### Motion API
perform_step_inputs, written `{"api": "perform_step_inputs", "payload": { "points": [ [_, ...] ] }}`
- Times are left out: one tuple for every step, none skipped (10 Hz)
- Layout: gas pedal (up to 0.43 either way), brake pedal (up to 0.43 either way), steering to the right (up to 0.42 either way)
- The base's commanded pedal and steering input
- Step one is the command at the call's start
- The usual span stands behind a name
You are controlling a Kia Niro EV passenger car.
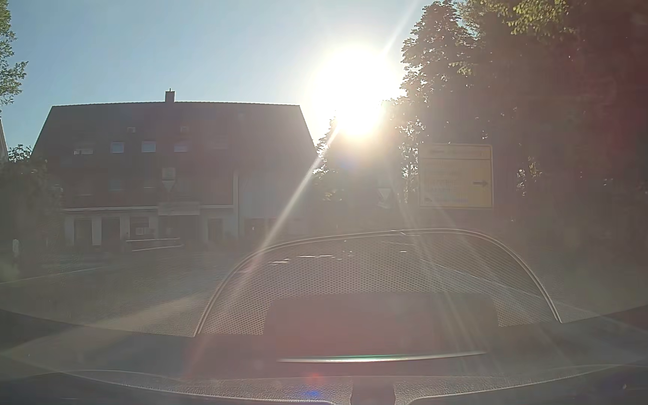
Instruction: Follow the waypoints while adhering to traffic rules and regulations
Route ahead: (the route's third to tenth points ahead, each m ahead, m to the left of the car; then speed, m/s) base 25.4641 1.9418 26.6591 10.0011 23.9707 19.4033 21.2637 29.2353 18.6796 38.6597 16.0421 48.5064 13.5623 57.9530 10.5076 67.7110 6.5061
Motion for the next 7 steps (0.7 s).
{"api": "perform_step_inputs", "payload": {
  "points": [
    [0.000,0.171,-0.007],
    [0.000,0.171,-0.008],
    [0.000,0.171,-0.010],
    [0.000,0.183,-0.012],
    [0.000,0.183,-0.013],
    [0.000,0.183,-0.013],
    [0.000,0.177,-0.013]
  ]
}}
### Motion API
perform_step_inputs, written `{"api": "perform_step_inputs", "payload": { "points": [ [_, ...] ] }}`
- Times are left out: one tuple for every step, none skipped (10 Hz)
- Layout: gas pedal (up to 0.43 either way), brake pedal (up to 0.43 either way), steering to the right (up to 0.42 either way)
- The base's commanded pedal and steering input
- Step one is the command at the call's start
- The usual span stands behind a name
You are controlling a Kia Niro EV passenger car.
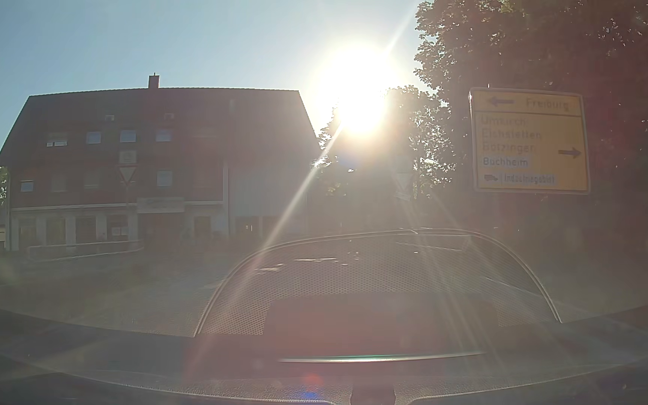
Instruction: Follow the waypoints while adhering to traffic rules and regulations
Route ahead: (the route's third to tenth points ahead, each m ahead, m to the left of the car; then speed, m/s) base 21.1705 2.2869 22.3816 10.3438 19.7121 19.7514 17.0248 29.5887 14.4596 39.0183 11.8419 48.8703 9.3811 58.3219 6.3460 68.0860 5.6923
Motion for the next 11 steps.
{"api": "perform_step_inputs", "payload": {
  "points": [
    [0.000,0.177,-0.015],
    [0.000,0.177,-0.016],
    [0.000,0.183,-0.017],
    [0.000,0.183,-0.017],
    [0.000,0.189,-0.017],
    [0.000,0.189,-0.016],
    [0.000,0.189,-0.015],
    [0.000,0.189,-0.011],
    [0.000,0.189,-0.008],
    [0.000,0.183,-0.008],
    [0.000,0.183,-0.008]
  ]
}}
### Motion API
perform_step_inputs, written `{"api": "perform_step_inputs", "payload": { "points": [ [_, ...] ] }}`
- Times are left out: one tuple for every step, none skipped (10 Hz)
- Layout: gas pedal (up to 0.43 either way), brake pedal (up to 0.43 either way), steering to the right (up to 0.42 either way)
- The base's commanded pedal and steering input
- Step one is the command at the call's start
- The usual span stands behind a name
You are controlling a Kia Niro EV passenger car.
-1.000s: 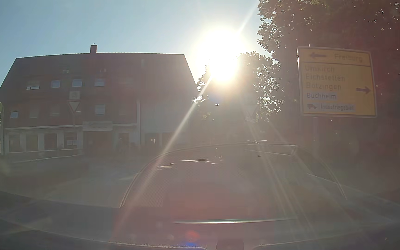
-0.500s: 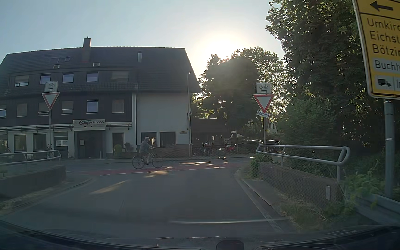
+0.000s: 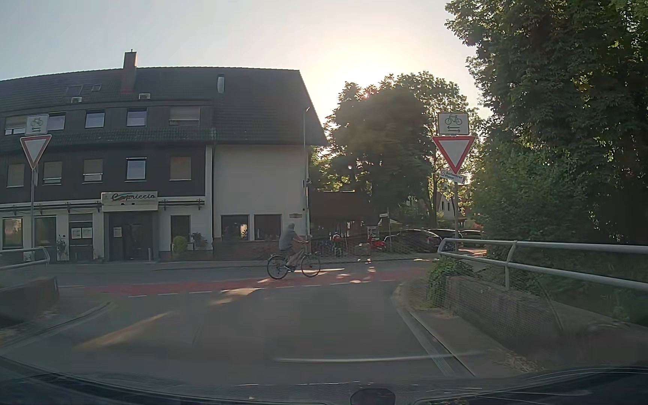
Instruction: Follow the waypoints while adhering to traffic rules and regulations
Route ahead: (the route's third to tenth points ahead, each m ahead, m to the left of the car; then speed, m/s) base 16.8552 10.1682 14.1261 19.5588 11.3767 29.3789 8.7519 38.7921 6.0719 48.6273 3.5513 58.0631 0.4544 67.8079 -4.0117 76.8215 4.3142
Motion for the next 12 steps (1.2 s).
{"api": "perform_step_inputs", "payload": {
  "points": [
    [0.000,0.171,-0.009],
    [0.000,0.159,-0.011],
    [0.000,0.152,-0.011],
    [0.000,0.146,-0.011],
    [0.000,0.140,-0.011],
    [0.000,0.134,-0.012],
    [0.000,0.128,-0.011],
    [0.000,0.122,-0.011],
    [0.000,0.122,-0.011],
    [0.000,0.122,-0.011],
    [0.000,0.122,-0.011],
    [0.000,0.128,-0.011]
  ]
}}
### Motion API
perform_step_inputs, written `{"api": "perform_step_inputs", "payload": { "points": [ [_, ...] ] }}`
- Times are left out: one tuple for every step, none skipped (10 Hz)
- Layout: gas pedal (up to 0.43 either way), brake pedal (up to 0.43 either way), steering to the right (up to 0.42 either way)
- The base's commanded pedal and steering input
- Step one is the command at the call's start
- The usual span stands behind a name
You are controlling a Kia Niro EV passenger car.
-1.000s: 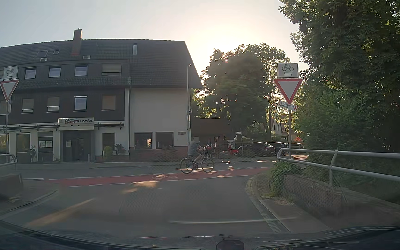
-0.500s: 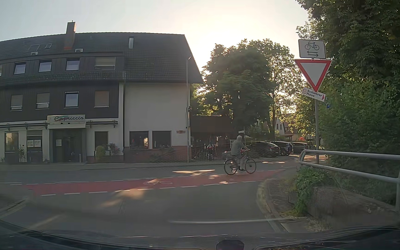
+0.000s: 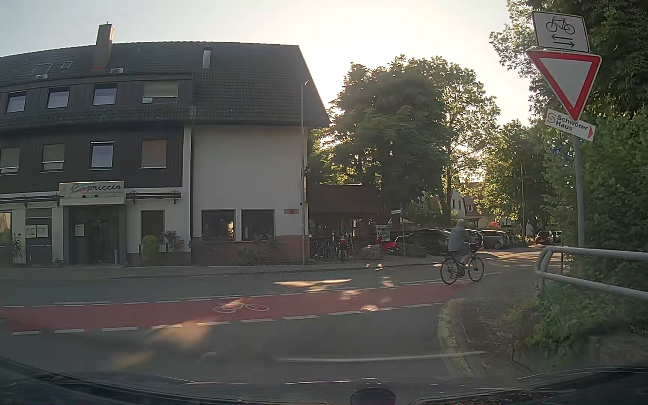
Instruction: Follow the waypoints while adhering to traffic rules and regulations
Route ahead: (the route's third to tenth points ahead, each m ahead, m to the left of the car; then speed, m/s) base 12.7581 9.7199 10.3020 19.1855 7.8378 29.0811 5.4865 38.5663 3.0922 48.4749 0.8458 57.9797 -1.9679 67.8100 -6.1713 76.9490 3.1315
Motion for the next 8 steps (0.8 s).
{"api": "perform_step_inputs", "payload": {
  "points": [
    [0.000,0.128,-0.011],
    [0.000,0.128,-0.010],
    [0.000,0.128,-0.010],
    [0.000,0.140,-0.010],
    [0.000,0.146,-0.010],
    [0.000,0.152,-0.009],
    [0.000,0.152,-0.009],
    [0.000,0.152,-0.009]
  ]
}}
